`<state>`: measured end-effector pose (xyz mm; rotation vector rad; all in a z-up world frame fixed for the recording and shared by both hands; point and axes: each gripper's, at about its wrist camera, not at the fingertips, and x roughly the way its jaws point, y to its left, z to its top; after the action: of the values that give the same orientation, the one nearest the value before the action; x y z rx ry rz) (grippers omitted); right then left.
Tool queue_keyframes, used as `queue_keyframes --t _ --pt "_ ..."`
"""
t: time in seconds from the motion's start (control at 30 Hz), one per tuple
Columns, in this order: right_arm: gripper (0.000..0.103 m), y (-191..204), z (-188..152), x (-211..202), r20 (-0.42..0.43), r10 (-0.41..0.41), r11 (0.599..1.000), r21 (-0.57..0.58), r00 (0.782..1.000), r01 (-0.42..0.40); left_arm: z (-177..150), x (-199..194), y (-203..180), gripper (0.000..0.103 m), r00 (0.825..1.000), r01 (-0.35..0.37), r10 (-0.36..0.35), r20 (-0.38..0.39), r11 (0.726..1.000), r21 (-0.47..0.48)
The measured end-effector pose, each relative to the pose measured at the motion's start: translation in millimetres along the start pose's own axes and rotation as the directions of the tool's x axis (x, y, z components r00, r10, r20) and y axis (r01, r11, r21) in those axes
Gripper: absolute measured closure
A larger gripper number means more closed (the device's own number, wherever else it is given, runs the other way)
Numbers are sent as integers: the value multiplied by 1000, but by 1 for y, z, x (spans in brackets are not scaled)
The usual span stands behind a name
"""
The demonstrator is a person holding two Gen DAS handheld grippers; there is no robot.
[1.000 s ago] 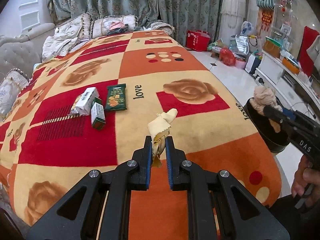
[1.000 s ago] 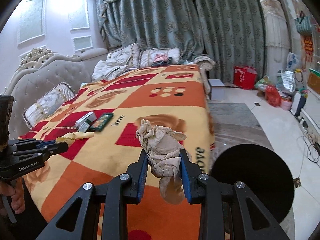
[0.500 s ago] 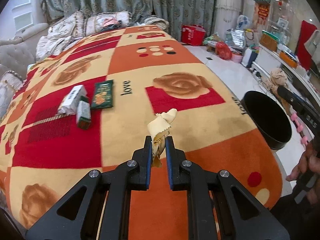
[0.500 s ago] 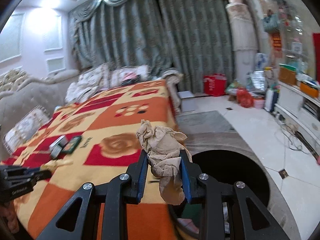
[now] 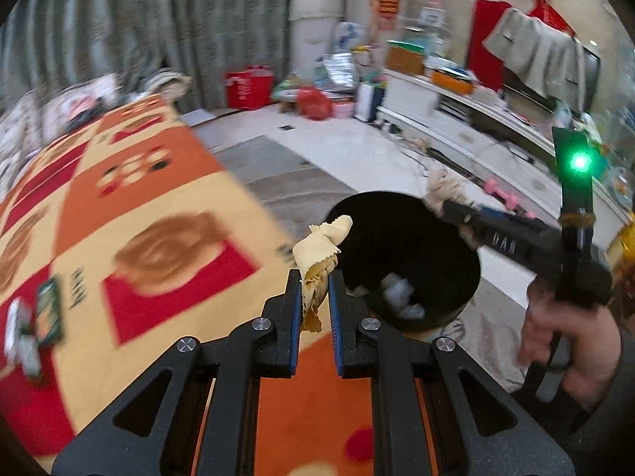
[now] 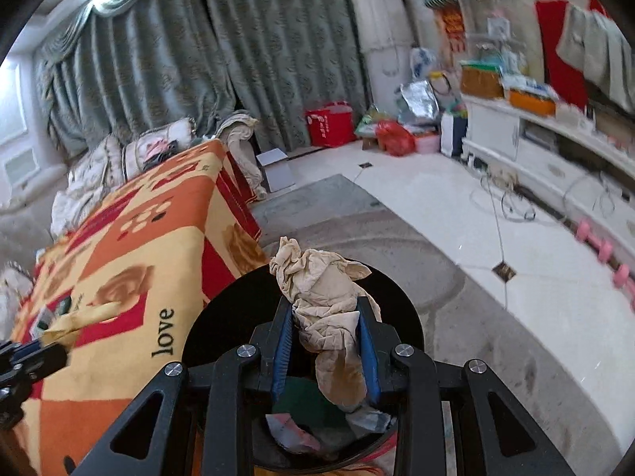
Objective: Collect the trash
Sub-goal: 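Carry beige tissue and yellow cloth over the black bin and open both tools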
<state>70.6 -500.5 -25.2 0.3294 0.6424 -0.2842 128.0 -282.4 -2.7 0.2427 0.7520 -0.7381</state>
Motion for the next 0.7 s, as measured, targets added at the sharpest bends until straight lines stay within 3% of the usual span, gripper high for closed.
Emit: queue_keyframes --t 0.3,0.37,0.4,0.5,0.53,0.7 --pt "74 -7 -2 15 -55 26 998 56 998 -23 29 68 -32 91 996 47 -42 -80 997 59" --pt "65 -7 -2 18 -68 18 998 65 998 -13 28 75 -34 90 993 65 -59 -102 996 58" --pt "62 -8 -1 18 -69 14 997 74 998 -8 26 78 -35 84 992 59 -51 -113 996 67" --pt "61 -13 0 19 -61 29 994 108 998 -22 22 76 -34 50 995 21 -14 -95 997 75" --pt "60 -15 -1 19 -64 25 993 117 998 -18 21 73 -32 45 997 14 -8 -80 998 68" --pt "60 -11 0 16 -58 25 993 117 998 -18 13 52 -11 45 998 -22 23 -55 1000 16"
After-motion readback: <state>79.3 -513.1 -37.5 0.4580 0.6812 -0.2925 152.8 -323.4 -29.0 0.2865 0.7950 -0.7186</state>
